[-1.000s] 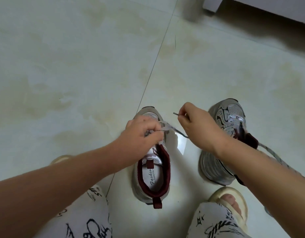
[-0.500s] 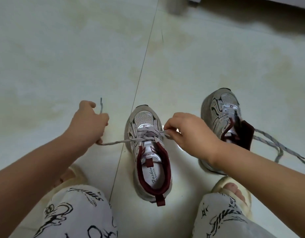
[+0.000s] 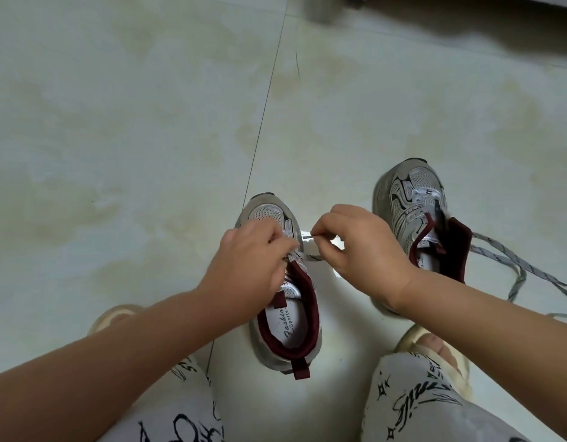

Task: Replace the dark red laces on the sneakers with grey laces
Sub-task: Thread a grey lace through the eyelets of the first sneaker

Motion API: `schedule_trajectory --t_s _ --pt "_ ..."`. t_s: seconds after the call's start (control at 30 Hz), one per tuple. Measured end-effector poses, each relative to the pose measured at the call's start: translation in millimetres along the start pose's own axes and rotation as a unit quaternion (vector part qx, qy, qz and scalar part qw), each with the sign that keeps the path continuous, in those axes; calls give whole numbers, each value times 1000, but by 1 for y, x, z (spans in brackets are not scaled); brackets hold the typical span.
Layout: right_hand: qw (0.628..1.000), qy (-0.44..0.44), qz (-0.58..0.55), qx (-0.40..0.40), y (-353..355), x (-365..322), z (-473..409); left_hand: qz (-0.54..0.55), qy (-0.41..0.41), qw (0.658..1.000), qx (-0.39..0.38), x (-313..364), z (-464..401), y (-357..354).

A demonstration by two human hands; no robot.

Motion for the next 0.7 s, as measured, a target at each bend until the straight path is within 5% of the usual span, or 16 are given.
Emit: schedule_trajectory --t_s 0.13,0.33,0.57,0.7 --pt "995 58 64 -39 -13 -8 4 25 105 994 -14 -22 -10 -6" --pt "989 80 113 -45 -26 -6 -3 17 17 999 25 -8 -9 -2" --pt "990 99 98 -11 -25 -6 -6 31 136 990 15 -16 -6 -6" --pt "987 119 107 -4 -27 -6 -2 54 124 991 4 -14 -6 -10"
Point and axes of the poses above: each hand's wrist, its own z-axis away from the middle knuckle, its own y-axis out of the back of the hand, x = y × z, the point moved 7 cm from there along -z, towards the middle knuckle, and after that the axes turned 9 degrees about -x, right-handed, at the moved point
